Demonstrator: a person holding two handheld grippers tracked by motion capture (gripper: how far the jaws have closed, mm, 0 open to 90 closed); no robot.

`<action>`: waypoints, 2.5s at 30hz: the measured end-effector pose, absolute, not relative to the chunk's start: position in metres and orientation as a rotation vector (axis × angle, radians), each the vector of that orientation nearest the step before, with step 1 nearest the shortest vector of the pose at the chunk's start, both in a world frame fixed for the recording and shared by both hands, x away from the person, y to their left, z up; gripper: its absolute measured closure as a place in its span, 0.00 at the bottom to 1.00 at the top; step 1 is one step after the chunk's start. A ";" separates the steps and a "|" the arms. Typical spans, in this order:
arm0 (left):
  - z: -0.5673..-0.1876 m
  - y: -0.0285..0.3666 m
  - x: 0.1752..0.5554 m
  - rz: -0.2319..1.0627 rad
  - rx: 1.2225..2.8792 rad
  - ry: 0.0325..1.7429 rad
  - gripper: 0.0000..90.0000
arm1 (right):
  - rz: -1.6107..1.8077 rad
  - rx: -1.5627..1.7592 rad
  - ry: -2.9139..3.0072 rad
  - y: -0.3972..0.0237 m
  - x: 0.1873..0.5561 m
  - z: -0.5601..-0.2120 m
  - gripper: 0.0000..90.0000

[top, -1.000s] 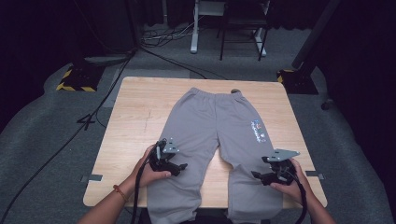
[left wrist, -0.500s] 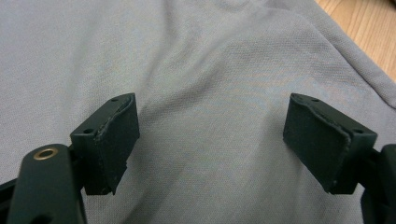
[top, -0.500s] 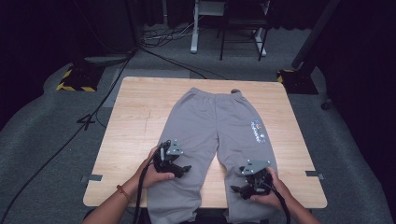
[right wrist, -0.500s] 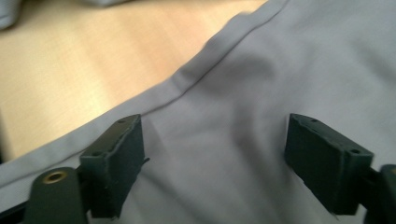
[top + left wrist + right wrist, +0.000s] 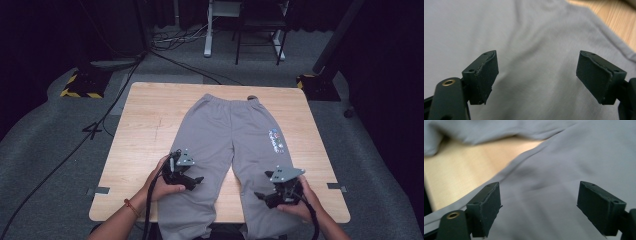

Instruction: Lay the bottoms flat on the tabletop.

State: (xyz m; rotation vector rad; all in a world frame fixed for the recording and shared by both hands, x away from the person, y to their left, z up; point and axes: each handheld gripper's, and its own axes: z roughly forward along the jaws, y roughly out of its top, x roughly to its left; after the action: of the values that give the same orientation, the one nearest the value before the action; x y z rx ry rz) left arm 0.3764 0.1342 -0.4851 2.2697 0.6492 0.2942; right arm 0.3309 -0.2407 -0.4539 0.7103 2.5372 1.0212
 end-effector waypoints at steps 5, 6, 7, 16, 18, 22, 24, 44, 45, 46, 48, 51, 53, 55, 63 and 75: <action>-0.472 0.155 0.374 0.397 2.268 0.665 0.20 | 1.022 0.832 2.408 -0.276 0.354 -0.441 0.22; -0.470 0.161 0.373 0.421 2.278 0.675 0.20 | 1.020 0.861 2.385 -0.283 0.357 -0.439 0.21; -0.469 0.164 0.373 0.437 2.286 0.686 0.20 | 1.007 0.881 2.364 -0.290 0.359 -0.439 0.21; -0.474 0.222 0.365 0.517 2.287 0.835 0.20 | 0.962 1.091 2.231 -0.352 0.369 -0.452 0.23; -0.476 0.233 0.363 0.511 2.280 0.859 0.21 | 0.967 1.147 2.207 -0.363 0.370 -0.459 0.23; -0.481 0.246 0.361 0.537 2.271 0.921 0.20 | 0.936 1.229 2.185 -0.375 0.374 -0.472 0.23; -0.486 0.251 0.359 0.518 2.256 0.944 0.21 | 0.911 1.274 2.173 -0.378 0.375 -0.478 0.23; -0.503 0.266 0.361 0.395 2.181 1.046 0.17 | 0.932 1.372 2.120 -0.396 0.375 -0.503 0.21; -0.503 0.266 0.361 0.395 2.182 1.047 0.17 | 0.932 1.373 2.121 -0.396 0.375 -0.503 0.21; -0.503 0.266 0.361 0.392 2.182 1.048 0.17 | 0.933 1.372 2.121 -0.396 0.375 -0.503 0.21; -0.503 0.266 0.361 0.393 2.185 1.044 0.17 | 0.933 1.373 2.121 -0.396 0.375 -0.503 0.21; -0.503 0.266 0.362 0.392 2.186 1.038 0.17 | 0.935 1.373 2.122 -0.396 0.375 -0.503 0.21; -0.503 0.265 0.362 0.390 2.182 1.039 0.17 | 0.937 1.373 2.123 -0.396 0.375 -0.503 0.21; -0.503 0.265 0.362 0.391 2.183 1.040 0.17 | 0.939 1.372 2.124 -0.397 0.375 -0.503 0.21; -0.503 0.265 0.363 0.389 2.186 1.034 0.17 | 0.937 1.374 2.123 -0.397 0.374 -0.503 0.21; -0.503 0.265 0.363 0.390 2.188 1.031 0.17 | 0.938 1.374 2.124 -0.397 0.374 -0.503 0.21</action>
State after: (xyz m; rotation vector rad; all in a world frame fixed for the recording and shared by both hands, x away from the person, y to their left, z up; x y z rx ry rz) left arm 0.3633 0.2646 -0.5033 2.1876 1.0314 0.3902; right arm 0.3743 -0.3967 -0.5028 1.3736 2.1242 0.9381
